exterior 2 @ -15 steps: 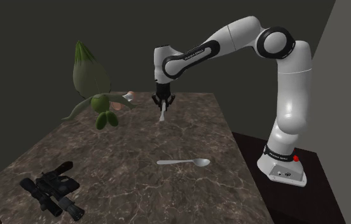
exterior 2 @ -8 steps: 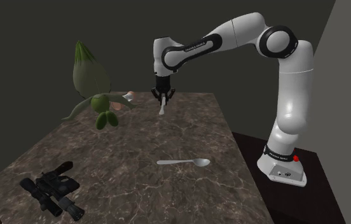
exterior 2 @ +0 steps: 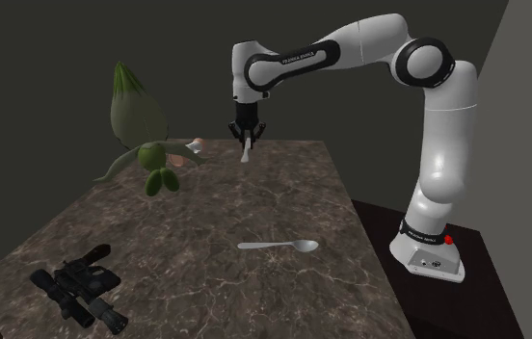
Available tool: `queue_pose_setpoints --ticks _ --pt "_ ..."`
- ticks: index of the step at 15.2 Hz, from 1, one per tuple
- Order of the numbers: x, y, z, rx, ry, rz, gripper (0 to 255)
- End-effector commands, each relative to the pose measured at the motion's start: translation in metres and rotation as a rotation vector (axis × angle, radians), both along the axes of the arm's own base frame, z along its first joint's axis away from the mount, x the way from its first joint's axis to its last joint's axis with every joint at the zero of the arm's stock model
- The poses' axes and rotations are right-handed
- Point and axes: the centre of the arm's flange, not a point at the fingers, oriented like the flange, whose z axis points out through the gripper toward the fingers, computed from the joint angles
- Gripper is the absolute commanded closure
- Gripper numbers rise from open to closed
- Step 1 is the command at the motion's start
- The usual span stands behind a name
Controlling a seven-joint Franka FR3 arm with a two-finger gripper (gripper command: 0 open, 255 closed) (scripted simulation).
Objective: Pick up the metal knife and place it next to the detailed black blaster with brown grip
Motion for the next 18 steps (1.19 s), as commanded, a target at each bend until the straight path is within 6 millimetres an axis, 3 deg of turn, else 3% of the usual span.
queue_pose_setpoints --ticks 1,2,18 --pt "0.0 0.001 0.011 0.0 0.001 0.0 255" --pt "0.0 0.001 0.012 0.0 0.001 0.0 255" --pt "-0.034 0.209 0.013 0.0 0.001 0.0 255"
